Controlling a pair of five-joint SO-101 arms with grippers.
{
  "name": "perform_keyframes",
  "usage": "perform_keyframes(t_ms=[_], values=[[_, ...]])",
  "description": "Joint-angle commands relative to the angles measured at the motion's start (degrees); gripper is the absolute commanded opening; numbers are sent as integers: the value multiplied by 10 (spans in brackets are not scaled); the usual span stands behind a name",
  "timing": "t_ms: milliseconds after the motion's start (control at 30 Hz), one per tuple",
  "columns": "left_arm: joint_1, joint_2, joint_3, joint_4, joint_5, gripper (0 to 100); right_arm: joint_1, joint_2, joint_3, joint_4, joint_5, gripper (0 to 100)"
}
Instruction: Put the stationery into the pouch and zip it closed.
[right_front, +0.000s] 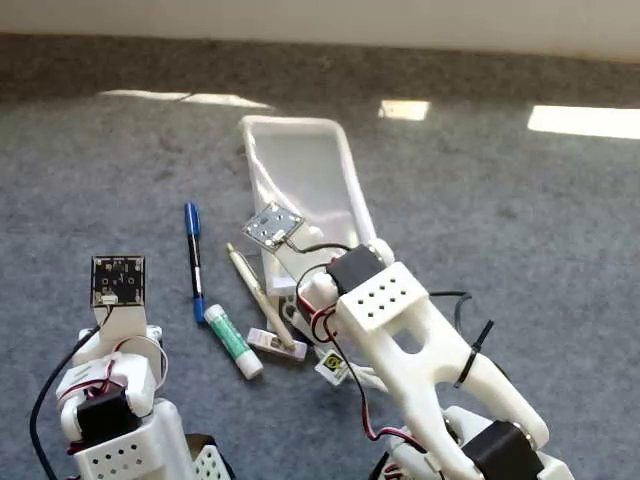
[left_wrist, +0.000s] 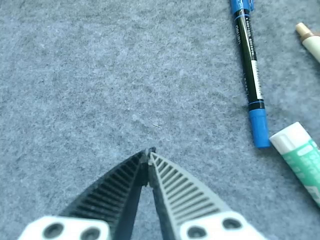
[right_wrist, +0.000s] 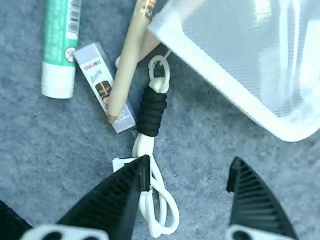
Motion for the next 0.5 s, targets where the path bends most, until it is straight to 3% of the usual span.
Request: perform_keyframes(t_ms=[0,133,467], values=[[-6,-1,-8,0,-4,5,4,-22,-8,-22,-4,230],[-6,-1,-8,0,-4,5,3,-16,-5,-73,-58,206],[-6,-1,-7,0,-4,5,-40,31,42,-168,-66,206]])
